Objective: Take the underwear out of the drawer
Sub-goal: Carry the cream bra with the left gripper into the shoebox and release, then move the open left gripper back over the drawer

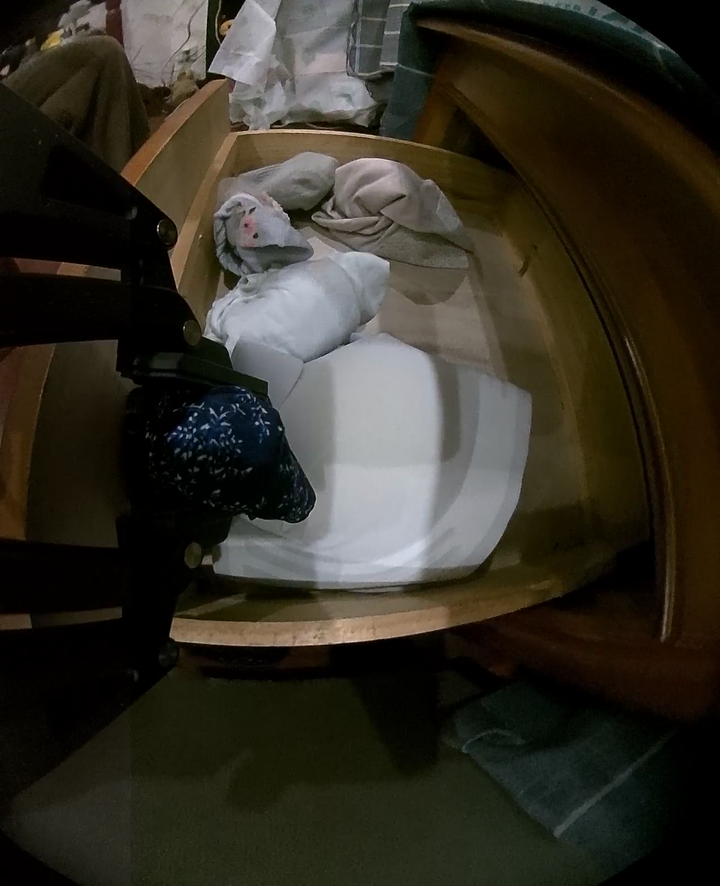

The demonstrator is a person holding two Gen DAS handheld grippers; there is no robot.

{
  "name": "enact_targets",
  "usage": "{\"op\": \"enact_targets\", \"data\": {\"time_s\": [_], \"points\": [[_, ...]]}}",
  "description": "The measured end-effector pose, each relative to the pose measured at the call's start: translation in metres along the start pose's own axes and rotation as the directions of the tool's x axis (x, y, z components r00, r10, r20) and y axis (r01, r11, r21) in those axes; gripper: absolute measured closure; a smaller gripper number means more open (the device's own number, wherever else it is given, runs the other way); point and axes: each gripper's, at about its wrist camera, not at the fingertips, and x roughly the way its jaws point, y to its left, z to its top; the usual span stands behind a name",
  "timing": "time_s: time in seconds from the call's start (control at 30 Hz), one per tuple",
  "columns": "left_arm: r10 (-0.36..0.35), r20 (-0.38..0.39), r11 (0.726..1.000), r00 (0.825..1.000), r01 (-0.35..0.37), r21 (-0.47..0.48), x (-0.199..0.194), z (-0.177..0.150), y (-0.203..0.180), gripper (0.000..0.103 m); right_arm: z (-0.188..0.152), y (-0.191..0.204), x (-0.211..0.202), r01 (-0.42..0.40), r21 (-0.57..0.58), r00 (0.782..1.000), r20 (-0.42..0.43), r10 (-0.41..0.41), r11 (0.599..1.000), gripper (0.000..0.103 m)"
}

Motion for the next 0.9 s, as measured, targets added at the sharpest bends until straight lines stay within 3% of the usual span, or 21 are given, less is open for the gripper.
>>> {"op": "enact_targets", "data": {"time_s": [0.13,0.2,0.5,0.9], "points": [[0.041,-0.017,0.999,0.999,-0.041,0.014,-0.002,-0.006,0.0,0.081,-0.001,0.0,0.001,-0.001,0.002,1.0,0.0,0.001,1.0,0.073],[0.038,-0.029,0.999,0.999,-0.038,0.012,-0.002,-0.009,0.001,0.071,-0.001,0.0,0.001,-0.001,0.001,1.0,0.002,0.001,1.0,0.073],[0.004,-0.01,0.999,1.0,-0.004,-0.036,-0.021,-0.03,0.019,0.071,-0.002,0.001,0.0,0.001,-0.001,1.0,0.012,-0.001,1.0,0.073],[0.018,0.111,0.999,0.994,-0.022,0.036,-0.09,-0.077,0.023,0.069,-0.001,0.0,-0.01,-0.004,0.005,0.997,0.073,0.004,1.0,0.073]]}}
